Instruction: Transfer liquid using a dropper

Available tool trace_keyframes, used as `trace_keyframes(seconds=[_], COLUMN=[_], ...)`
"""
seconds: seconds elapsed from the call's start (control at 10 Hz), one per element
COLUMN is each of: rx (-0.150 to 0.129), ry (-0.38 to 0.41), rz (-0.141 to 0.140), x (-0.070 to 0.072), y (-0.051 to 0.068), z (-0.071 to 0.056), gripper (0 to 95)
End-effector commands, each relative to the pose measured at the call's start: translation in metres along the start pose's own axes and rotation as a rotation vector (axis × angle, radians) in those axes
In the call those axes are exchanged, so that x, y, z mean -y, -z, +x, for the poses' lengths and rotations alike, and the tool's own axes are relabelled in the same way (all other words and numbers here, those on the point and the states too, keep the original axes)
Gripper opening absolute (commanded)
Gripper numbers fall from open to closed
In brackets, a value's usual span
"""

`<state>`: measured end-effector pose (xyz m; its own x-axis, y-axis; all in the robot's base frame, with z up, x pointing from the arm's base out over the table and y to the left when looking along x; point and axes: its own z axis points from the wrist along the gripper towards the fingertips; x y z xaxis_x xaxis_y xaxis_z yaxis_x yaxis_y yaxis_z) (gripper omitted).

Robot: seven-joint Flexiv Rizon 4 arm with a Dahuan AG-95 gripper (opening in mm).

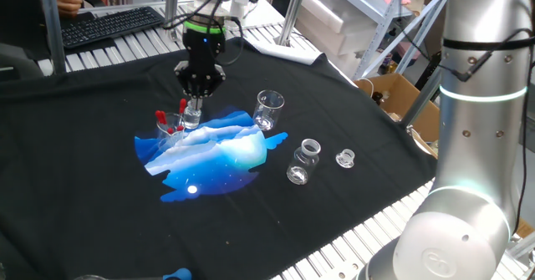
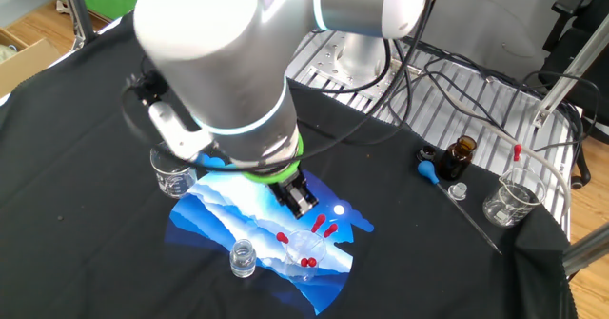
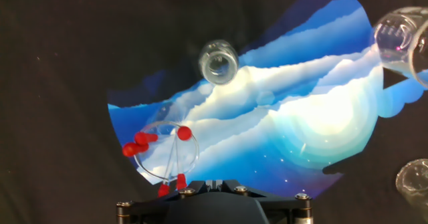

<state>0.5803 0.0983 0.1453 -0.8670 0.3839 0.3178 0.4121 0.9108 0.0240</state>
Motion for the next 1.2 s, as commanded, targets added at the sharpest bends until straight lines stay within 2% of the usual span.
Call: trace_keyframes(seconds=[0.1,0.3,0.7,1.2], rx=[-0.003,-0.01,-0.028,-0.037], ry=[-0.006,-0.009,-0.004,0.005], rz=[0.007,0.011,0.018,0.018], x=[-0.004,-0.008,-0.011,-0.011], y=[0.002,0.004,0.01,0.009], z=[-0.001,-0.004,-0.024,-0.031], gripper=[0.0,0.0,0.0,0.0])
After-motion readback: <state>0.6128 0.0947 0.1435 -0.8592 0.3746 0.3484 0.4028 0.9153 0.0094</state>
